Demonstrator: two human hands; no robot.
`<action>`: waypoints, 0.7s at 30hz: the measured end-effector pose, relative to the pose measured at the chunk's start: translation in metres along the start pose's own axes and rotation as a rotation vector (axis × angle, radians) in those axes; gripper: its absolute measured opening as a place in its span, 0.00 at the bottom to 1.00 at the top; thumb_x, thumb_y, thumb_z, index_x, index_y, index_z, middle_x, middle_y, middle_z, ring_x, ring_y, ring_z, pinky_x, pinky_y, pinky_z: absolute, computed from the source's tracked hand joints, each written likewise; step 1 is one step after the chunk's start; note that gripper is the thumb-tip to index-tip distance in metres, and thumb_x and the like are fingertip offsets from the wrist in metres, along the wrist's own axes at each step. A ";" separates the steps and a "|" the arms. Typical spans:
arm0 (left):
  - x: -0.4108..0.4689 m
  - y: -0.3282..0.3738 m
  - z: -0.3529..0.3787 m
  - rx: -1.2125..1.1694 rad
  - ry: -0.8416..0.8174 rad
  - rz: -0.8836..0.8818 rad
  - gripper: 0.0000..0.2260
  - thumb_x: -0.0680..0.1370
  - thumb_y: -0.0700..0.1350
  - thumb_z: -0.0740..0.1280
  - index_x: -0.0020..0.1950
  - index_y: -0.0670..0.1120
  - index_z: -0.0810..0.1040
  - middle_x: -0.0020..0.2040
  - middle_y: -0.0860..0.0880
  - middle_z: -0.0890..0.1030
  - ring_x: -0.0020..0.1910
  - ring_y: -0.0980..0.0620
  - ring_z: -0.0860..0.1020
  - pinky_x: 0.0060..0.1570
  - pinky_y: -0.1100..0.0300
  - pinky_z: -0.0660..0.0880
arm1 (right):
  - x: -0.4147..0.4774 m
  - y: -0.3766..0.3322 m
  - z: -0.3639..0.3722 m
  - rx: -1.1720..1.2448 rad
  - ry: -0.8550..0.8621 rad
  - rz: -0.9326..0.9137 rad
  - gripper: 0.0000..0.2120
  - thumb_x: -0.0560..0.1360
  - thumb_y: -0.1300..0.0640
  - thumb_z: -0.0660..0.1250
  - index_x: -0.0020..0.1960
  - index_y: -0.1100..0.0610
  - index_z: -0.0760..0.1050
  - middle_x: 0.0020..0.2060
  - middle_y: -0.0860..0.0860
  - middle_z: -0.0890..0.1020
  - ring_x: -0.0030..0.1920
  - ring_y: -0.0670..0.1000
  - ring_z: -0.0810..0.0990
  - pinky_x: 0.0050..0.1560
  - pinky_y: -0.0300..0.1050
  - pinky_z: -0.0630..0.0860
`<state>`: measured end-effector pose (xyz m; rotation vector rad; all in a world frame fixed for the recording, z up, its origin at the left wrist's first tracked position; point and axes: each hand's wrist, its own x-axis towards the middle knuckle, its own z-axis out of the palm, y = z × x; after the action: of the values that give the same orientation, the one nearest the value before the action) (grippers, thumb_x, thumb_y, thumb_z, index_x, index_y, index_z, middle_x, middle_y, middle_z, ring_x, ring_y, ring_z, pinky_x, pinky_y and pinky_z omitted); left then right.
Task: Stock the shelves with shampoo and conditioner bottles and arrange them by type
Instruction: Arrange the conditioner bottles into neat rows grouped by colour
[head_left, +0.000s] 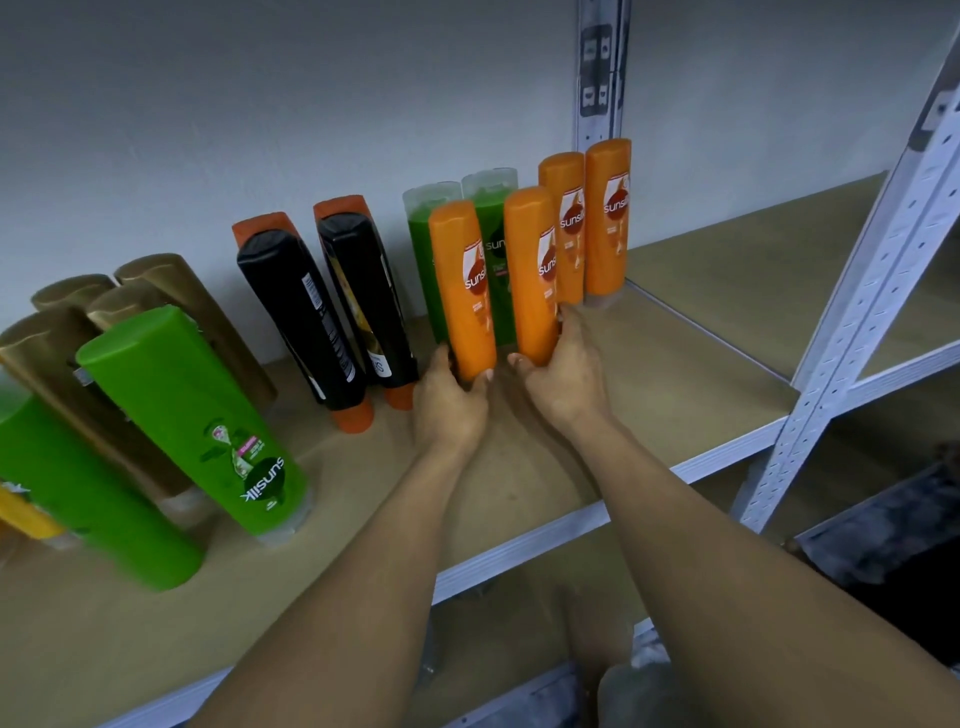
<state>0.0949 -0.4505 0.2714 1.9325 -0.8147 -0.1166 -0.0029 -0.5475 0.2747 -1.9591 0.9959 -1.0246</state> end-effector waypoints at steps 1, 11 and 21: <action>0.000 -0.001 0.000 0.010 -0.002 0.005 0.21 0.79 0.51 0.72 0.70 0.50 0.72 0.63 0.49 0.81 0.61 0.47 0.79 0.56 0.55 0.75 | 0.003 0.000 0.002 0.000 0.001 0.009 0.40 0.73 0.50 0.77 0.77 0.53 0.60 0.71 0.54 0.72 0.71 0.58 0.72 0.68 0.57 0.72; 0.002 -0.007 -0.001 0.053 -0.038 0.020 0.20 0.80 0.50 0.70 0.69 0.50 0.71 0.62 0.48 0.80 0.60 0.46 0.79 0.59 0.49 0.76 | 0.018 0.017 -0.031 -0.063 0.083 0.020 0.25 0.76 0.52 0.73 0.70 0.56 0.69 0.57 0.56 0.80 0.56 0.58 0.81 0.53 0.49 0.77; 0.002 -0.005 0.002 0.118 -0.041 -0.009 0.21 0.80 0.52 0.69 0.70 0.48 0.70 0.62 0.46 0.81 0.59 0.43 0.79 0.51 0.56 0.72 | 0.070 0.052 -0.106 -0.133 -0.042 0.072 0.30 0.75 0.48 0.75 0.73 0.52 0.69 0.66 0.55 0.75 0.64 0.57 0.77 0.64 0.58 0.76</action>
<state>0.0978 -0.4516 0.2664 2.0509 -0.8566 -0.1166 -0.0829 -0.6557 0.3009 -2.0270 1.1283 -0.8943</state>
